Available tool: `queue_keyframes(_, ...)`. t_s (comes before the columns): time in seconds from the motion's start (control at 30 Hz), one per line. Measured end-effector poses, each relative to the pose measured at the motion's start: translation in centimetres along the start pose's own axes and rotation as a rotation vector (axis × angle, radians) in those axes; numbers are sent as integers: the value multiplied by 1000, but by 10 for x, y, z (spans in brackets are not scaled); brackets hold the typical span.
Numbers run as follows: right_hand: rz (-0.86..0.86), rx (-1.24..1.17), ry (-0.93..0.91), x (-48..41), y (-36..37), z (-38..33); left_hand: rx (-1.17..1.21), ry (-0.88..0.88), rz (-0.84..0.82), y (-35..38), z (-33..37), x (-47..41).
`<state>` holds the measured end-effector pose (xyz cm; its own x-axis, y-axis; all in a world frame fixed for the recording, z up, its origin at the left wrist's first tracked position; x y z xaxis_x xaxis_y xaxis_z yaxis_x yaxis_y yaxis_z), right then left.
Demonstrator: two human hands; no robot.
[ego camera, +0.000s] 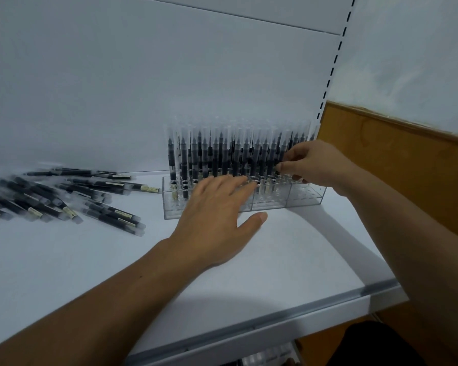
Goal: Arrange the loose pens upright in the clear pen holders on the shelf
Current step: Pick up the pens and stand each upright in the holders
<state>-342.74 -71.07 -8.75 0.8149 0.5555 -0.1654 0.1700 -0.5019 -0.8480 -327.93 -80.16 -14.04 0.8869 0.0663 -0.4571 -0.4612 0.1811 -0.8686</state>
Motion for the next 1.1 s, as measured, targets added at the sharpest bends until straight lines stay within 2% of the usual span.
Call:
queue_keyframes(0.2,-33,236,-43,20,-20,-17,59,12,10,-15,1,2)
queue_keyframes(0.3,-36,277,-112,33,-26,-49,24,16,16,-46,-5,9)
queue_keyframes(0.4,-67,265,-199,45,-17,-90,13,-73,24,-81,-36,35)
queue_keyframes(0.53,-178,247,-344,63,27,-154,16,-279,100,-119,-106,91)
queue_keyframes(0.73,-339,168,-621,90,138,-242,-95,-520,52,-134,-193,161)
queue_keyframes(0.83,-399,196,-668,82,194,-261,-153,-541,-39,-128,-213,171)
queue_keyframes(0.97,-393,235,-621,71,230,-255,-165,-543,-160,-120,-230,173)
queue_keyframes(1.1,-242,153,-674,69,224,-258,-113,-451,-134,-122,-233,164)
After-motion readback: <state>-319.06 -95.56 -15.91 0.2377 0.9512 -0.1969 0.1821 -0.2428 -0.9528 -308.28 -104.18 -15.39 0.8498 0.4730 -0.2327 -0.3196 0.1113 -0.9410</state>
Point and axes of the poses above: each hand's wrist, its own x-axis away from the middle knuckle, its own y-axis out of the palm, z = x × y, the point moved 10 cm from there along -x, towards the middle knuckle, and after that the axes turned 3 degrees about y, right-handed, at the moved point
